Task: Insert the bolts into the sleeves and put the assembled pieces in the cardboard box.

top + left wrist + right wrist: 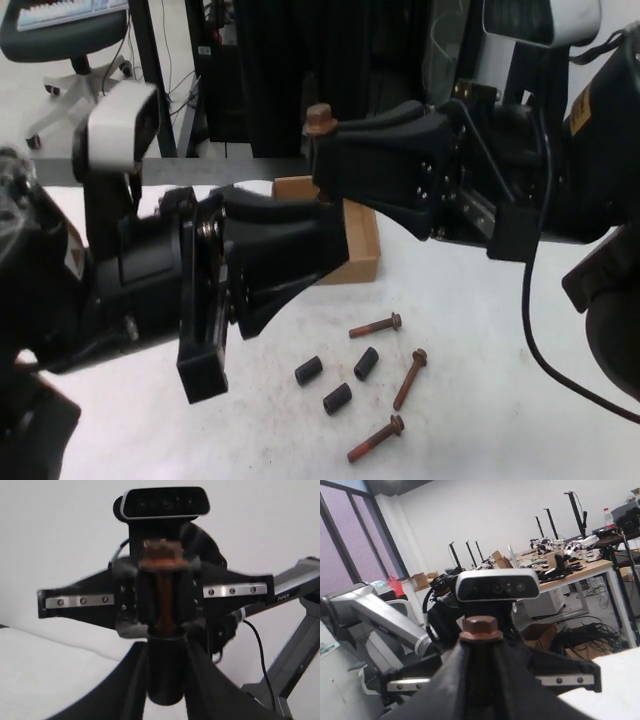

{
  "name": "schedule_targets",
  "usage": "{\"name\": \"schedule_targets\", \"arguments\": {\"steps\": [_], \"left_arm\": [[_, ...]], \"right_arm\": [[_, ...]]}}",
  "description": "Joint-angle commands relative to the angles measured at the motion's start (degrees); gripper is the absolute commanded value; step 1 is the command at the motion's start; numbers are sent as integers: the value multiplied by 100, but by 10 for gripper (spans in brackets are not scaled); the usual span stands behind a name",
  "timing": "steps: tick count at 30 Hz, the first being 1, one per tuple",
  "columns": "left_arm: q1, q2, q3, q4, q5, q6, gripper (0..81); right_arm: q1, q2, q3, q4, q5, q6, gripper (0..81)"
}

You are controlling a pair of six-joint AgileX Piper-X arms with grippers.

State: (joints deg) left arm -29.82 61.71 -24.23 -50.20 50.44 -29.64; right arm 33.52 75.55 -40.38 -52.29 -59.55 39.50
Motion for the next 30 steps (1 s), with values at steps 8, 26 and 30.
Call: {"name": "schedule_targets", "arguments": {"steps": [8, 26, 30], "left_arm": [[17, -11, -174, -227, -349, -240, 1], [17, -11, -670, -188, 143, -447, 1], [17, -74, -670, -188, 205, -510, 1]], "right_arm": [[65, -55, 7, -161, -623, 267, 33], [65, -55, 7, -197, -431, 680, 390], [-13, -55, 7, -61, -429, 591, 390]]}}
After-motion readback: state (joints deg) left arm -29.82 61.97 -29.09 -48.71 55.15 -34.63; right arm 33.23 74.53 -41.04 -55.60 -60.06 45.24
